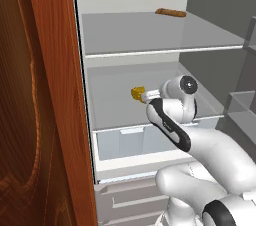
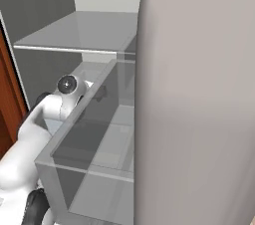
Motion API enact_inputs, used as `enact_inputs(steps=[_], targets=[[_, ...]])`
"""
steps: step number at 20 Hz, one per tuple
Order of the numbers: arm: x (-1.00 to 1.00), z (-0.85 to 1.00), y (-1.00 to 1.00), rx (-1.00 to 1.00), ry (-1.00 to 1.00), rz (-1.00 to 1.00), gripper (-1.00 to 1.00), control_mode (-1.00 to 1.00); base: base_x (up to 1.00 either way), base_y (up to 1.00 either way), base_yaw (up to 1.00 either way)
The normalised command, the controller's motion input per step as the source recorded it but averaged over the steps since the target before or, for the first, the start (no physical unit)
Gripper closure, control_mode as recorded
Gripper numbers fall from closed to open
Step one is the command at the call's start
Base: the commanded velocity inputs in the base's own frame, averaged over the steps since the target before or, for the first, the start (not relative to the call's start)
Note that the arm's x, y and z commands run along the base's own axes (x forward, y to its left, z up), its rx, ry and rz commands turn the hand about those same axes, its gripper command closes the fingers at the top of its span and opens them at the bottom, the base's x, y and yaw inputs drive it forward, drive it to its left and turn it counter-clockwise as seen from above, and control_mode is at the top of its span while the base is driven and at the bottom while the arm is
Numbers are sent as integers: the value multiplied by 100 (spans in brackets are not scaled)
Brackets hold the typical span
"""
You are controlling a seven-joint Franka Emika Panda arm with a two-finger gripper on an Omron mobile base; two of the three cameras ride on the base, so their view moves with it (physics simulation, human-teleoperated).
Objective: Pick the cheese from the fridge and the cheese grater from the cabinet and place them next to the salad bowl.
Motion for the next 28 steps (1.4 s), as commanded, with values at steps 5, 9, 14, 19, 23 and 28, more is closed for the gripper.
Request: enact_inputs(steps=[5, 9, 14, 19, 23, 28], targets=[[26, -3, 0, 0, 9, 0, -100, -100, 0, 0, 0], [28, 0, 1, 0, 12, 0, -100, -100, 0, 0, 0], [22, 0, 5, 0, 4, 0, -100, -100, 0, 0, 0], [9, -11, 0, 0, 1, 0, -100, -100, 0, 0, 0], [8, -11, 0, 0, 1, 0, -100, -100, 0, 0, 0], [13, -17, 1, 0, 3, 0, -100, -100, 0, 0, 0]])
